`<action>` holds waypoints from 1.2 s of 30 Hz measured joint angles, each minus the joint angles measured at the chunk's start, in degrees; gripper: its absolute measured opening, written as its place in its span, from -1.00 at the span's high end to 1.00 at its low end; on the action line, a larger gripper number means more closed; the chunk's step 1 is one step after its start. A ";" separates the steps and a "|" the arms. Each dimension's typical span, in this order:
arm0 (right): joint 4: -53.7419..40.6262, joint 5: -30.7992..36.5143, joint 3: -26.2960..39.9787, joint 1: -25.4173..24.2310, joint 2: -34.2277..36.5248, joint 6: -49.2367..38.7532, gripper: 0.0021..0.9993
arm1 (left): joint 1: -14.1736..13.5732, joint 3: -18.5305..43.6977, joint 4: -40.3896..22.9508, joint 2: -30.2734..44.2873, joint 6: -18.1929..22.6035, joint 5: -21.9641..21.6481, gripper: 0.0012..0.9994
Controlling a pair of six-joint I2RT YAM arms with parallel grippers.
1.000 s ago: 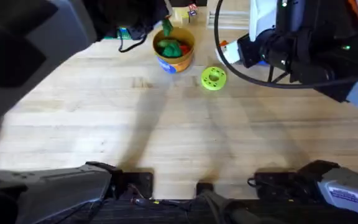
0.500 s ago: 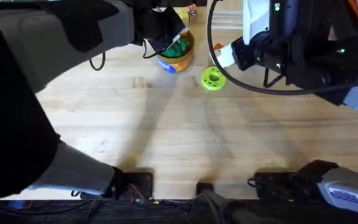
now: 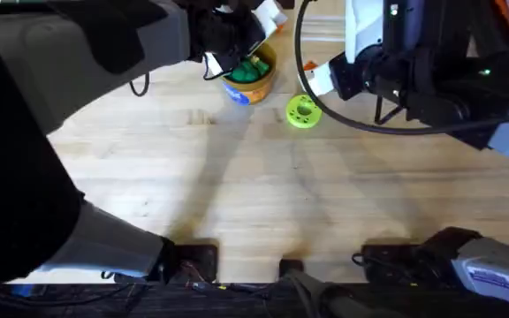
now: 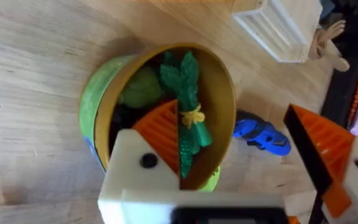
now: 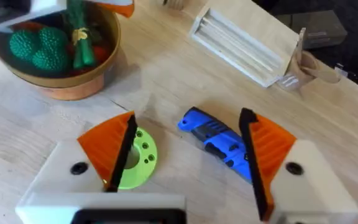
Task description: Pick up the gripper from the table and insert it into the empty holder that is missing its gripper. Then pick up a screw, insert it into the mounting hole, and use the screwdriver to tighten it. Finally, clean up the table by picking up the vegetable and placing it into the bucket.
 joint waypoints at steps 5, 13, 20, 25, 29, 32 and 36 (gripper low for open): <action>-0.38 -0.02 0.00 0.00 -0.22 1.33 -0.98 | 0.00 4.51 -4.28 -0.25 5.09 2.27 -0.99; -15.70 -0.02 4.12 0.00 -6.15 7.09 -0.98 | 0.00 14.97 -17.18 -5.45 17.76 3.12 -0.99; -34.29 -0.56 12.50 0.00 -13.61 12.74 -0.98 | 0.07 18.76 -29.46 -12.28 33.87 2.41 -0.99; -41.45 -5.61 14.99 0.00 -20.56 14.51 -0.98 | 0.07 18.76 -39.39 -17.45 44.40 -1.16 -0.99; -45.06 -9.93 15.10 0.00 -26.25 14.98 -0.98 | 0.07 18.76 -46.12 -21.78 49.94 -4.37 -0.99; -45.82 -11.60 15.10 0.00 -29.92 15.35 -0.98 | 0.09 18.76 -49.69 -25.08 51.89 -5.65 -0.99; -45.98 -12.67 15.18 0.00 -33.97 16.24 -0.98 | 0.14 18.76 -53.65 -28.90 53.24 -6.52 -0.99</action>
